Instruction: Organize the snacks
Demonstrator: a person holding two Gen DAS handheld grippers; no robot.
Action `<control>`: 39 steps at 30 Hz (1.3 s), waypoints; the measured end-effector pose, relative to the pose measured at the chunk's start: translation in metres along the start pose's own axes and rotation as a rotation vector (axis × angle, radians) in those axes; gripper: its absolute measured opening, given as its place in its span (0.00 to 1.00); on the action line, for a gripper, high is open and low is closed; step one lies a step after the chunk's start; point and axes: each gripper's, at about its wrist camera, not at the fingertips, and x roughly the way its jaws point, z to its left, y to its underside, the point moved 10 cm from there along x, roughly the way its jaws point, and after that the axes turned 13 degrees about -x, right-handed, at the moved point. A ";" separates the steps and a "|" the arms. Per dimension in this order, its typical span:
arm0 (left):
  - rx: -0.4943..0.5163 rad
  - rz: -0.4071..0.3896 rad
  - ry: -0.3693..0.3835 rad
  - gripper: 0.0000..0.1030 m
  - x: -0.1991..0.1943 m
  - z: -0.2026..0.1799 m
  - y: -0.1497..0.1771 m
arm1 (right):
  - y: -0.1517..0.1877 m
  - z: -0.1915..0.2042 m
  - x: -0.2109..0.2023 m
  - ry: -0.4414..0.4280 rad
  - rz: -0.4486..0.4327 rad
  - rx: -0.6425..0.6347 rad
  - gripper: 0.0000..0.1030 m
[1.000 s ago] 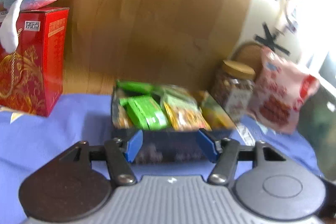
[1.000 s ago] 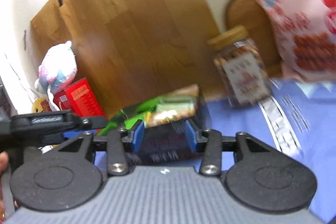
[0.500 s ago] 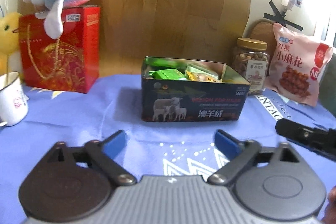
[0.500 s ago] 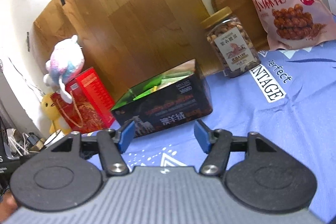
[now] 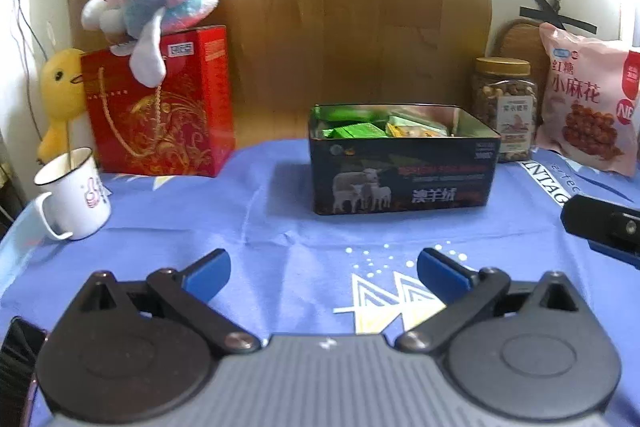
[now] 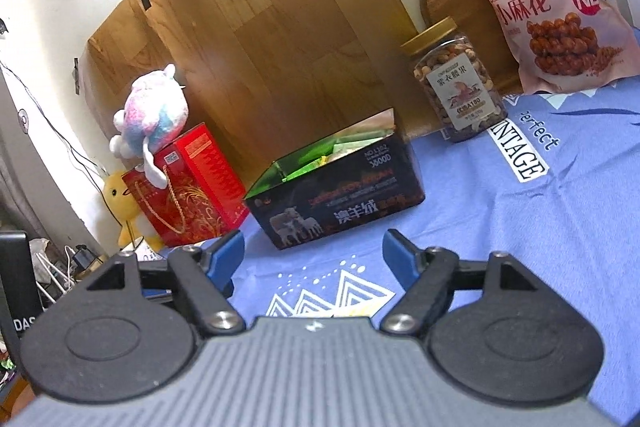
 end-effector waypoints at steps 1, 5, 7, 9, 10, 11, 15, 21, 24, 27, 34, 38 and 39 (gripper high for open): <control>0.001 -0.005 -0.002 1.00 -0.001 0.001 0.000 | 0.000 0.000 0.000 -0.004 0.001 -0.001 0.76; 0.024 -0.047 -0.062 1.00 -0.007 0.007 -0.005 | 0.002 0.004 0.001 -0.013 0.007 -0.004 0.77; 0.048 -0.068 -0.105 1.00 -0.009 0.008 -0.006 | 0.004 0.005 0.002 -0.015 0.011 -0.004 0.78; 0.062 -0.079 -0.116 1.00 -0.011 0.008 -0.006 | 0.005 0.005 0.003 -0.016 0.013 -0.002 0.79; 0.064 -0.078 -0.114 1.00 -0.010 0.009 -0.006 | 0.005 0.005 0.003 -0.017 0.014 -0.001 0.80; 0.064 -0.078 -0.112 1.00 -0.010 0.009 -0.006 | 0.006 0.005 0.003 -0.019 0.015 0.000 0.80; 0.071 -0.082 -0.130 1.00 -0.010 0.009 -0.006 | 0.008 0.005 0.004 -0.025 0.020 0.003 0.80; 0.097 -0.069 -0.148 1.00 -0.007 0.007 -0.002 | 0.009 0.003 0.002 -0.031 0.017 0.013 0.81; 0.092 -0.052 -0.141 1.00 -0.007 0.004 0.001 | 0.010 0.002 0.001 -0.033 0.016 0.022 0.81; 0.079 -0.032 -0.133 1.00 -0.006 0.001 0.005 | 0.012 -0.001 -0.001 -0.035 0.018 0.027 0.81; 0.087 -0.012 -0.117 1.00 -0.005 -0.016 0.011 | 0.012 -0.011 -0.011 -0.015 -0.004 0.035 0.82; 0.105 0.001 -0.099 1.00 -0.004 -0.033 0.015 | 0.011 -0.020 -0.015 -0.003 -0.014 0.048 0.82; 0.111 0.005 -0.092 1.00 -0.004 -0.037 0.016 | 0.012 -0.022 -0.016 -0.001 -0.016 0.053 0.82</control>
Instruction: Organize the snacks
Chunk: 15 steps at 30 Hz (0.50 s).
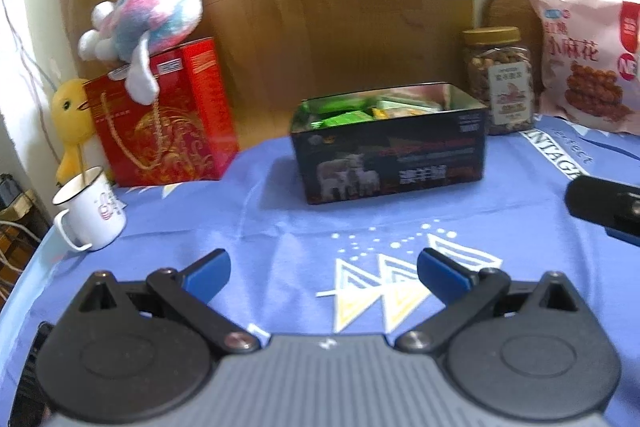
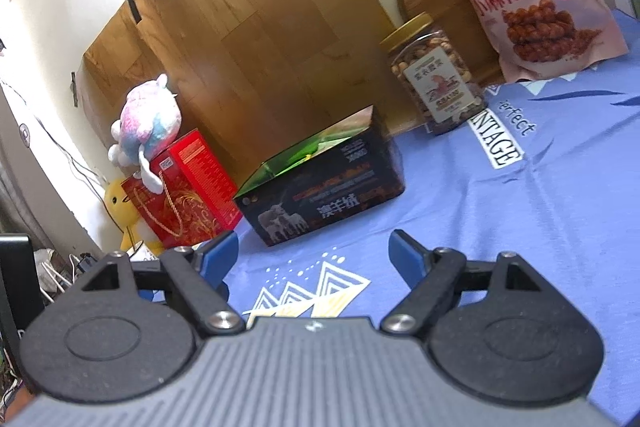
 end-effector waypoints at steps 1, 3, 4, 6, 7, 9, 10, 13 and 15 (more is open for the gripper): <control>0.004 0.002 0.003 1.00 -0.001 -0.004 0.001 | 0.000 -0.003 -0.001 0.001 -0.001 0.005 0.82; 0.015 0.003 0.014 1.00 -0.001 -0.012 0.001 | -0.001 -0.009 -0.003 0.004 -0.005 0.015 0.82; 0.018 0.005 0.022 1.00 -0.001 -0.016 0.002 | -0.002 -0.011 -0.004 0.004 -0.007 0.019 0.82; 0.018 0.014 0.038 1.00 -0.001 -0.022 0.003 | -0.003 -0.015 -0.007 0.007 -0.013 0.025 0.82; 0.016 0.020 0.049 1.00 -0.001 -0.025 0.003 | -0.004 -0.017 -0.008 0.006 -0.016 0.026 0.82; 0.008 0.031 0.071 1.00 -0.003 -0.030 0.005 | -0.005 -0.020 -0.011 0.010 -0.024 0.030 0.82; 0.004 0.035 0.081 1.00 -0.004 -0.033 0.006 | -0.006 -0.022 -0.012 0.011 -0.027 0.030 0.82; -0.005 0.041 0.110 1.00 -0.007 -0.039 0.007 | -0.008 -0.024 -0.016 0.016 -0.036 0.024 0.82; -0.009 0.044 0.121 1.00 -0.009 -0.043 0.007 | -0.008 -0.024 -0.019 0.021 -0.043 0.017 0.82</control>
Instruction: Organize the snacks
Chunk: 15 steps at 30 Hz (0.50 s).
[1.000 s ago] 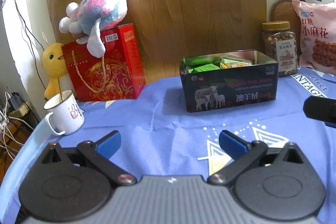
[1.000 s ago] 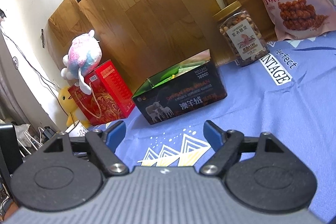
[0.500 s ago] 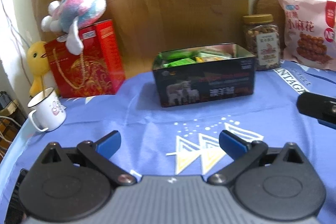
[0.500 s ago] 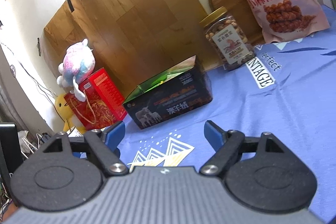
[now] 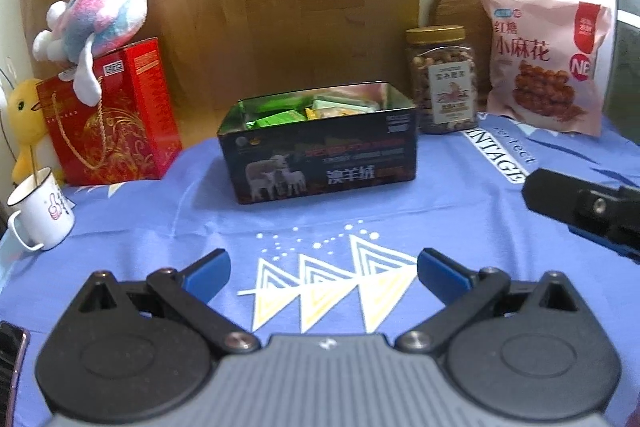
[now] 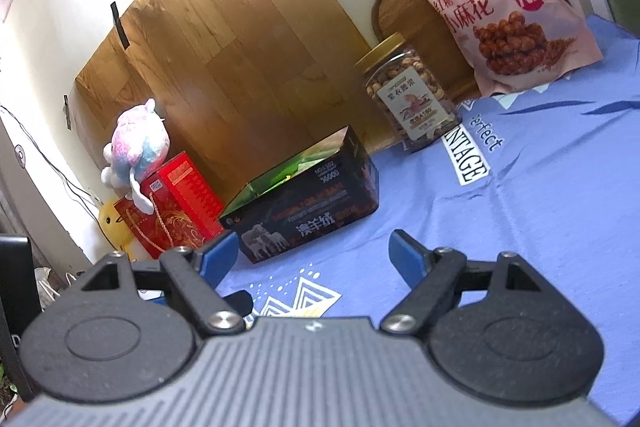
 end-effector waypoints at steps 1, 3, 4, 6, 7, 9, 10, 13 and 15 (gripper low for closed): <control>-0.001 0.000 0.006 1.00 0.000 -0.001 0.000 | -0.001 0.000 -0.001 0.002 -0.003 -0.003 0.82; -0.009 0.002 0.024 1.00 -0.002 -0.004 0.000 | -0.002 0.001 -0.003 0.006 -0.011 -0.015 0.82; -0.013 0.004 0.031 1.00 -0.002 -0.004 0.000 | -0.003 0.002 -0.004 0.008 -0.015 -0.021 0.83; -0.024 0.010 0.047 1.00 -0.004 -0.005 0.001 | -0.005 0.003 -0.006 0.013 -0.025 -0.033 0.83; -0.030 0.014 0.054 1.00 -0.005 -0.005 0.001 | -0.005 0.004 -0.008 0.015 -0.029 -0.039 0.83; -0.041 0.018 0.061 1.00 -0.006 -0.005 0.001 | -0.007 0.007 -0.009 0.015 -0.037 -0.045 0.83; -0.047 0.020 0.067 1.00 -0.007 -0.005 0.001 | -0.007 0.007 -0.010 0.014 -0.039 -0.048 0.83; -0.075 0.031 0.094 1.00 -0.010 -0.004 0.002 | -0.009 0.009 -0.011 0.012 -0.040 -0.054 0.83; -0.095 0.035 0.113 1.00 -0.012 -0.004 0.001 | -0.009 0.011 -0.012 0.012 -0.040 -0.058 0.84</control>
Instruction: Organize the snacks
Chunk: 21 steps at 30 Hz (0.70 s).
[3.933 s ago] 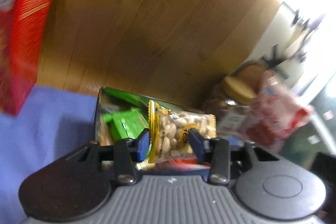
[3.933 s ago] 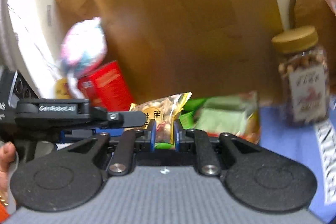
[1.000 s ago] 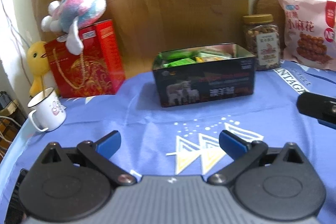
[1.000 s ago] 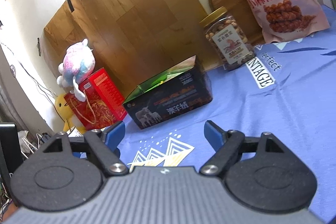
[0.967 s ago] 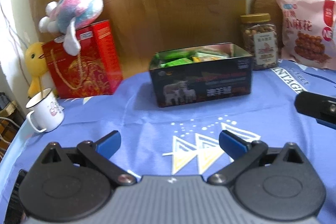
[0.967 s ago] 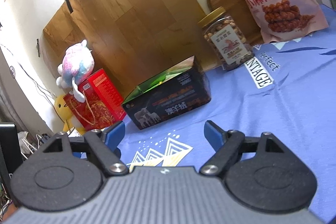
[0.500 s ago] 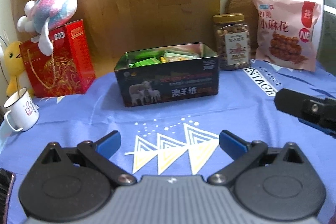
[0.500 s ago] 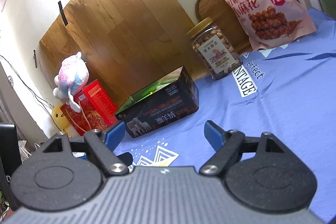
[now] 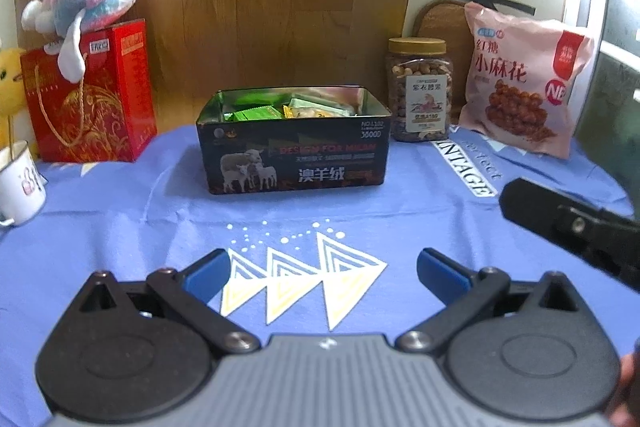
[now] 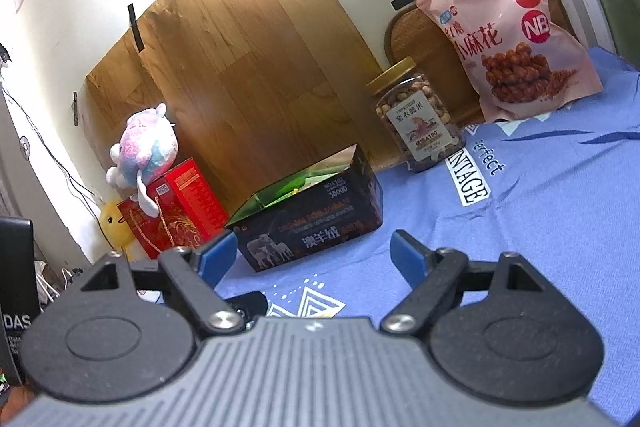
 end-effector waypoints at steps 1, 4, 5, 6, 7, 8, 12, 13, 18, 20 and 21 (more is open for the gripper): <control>-0.005 0.000 0.005 1.00 -0.001 0.000 0.000 | 0.000 0.001 -0.001 -0.001 0.000 -0.001 0.84; -0.008 -0.002 0.008 1.00 -0.002 0.000 0.000 | -0.002 0.003 -0.002 -0.002 -0.005 -0.002 0.84; -0.009 -0.003 0.007 1.00 -0.002 0.001 0.000 | -0.002 0.003 -0.003 -0.002 -0.007 -0.002 0.84; -0.010 -0.003 0.009 1.00 -0.002 0.001 0.000 | -0.003 0.003 -0.003 -0.002 -0.008 -0.003 0.84; -0.012 -0.001 0.013 1.00 -0.002 0.001 0.000 | -0.003 0.003 -0.003 -0.001 -0.008 -0.003 0.84; -0.013 0.000 0.015 1.00 -0.003 0.001 0.001 | -0.003 0.004 -0.004 0.000 -0.008 -0.003 0.84; -0.009 -0.015 0.019 1.00 -0.006 0.001 -0.001 | -0.002 0.004 -0.003 -0.003 -0.003 -0.003 0.85; -0.009 -0.019 0.020 1.00 -0.007 0.001 -0.002 | -0.002 0.005 -0.003 -0.002 -0.001 -0.004 0.85; -0.010 -0.020 0.010 1.00 -0.007 0.004 -0.003 | 0.000 0.006 0.001 0.007 0.017 -0.014 0.86; -0.003 -0.029 -0.007 1.00 -0.007 0.007 -0.003 | 0.002 0.006 0.002 0.009 0.028 -0.013 0.86; 0.001 -0.034 -0.014 1.00 -0.007 0.008 -0.004 | 0.002 0.005 0.003 0.011 0.032 -0.013 0.86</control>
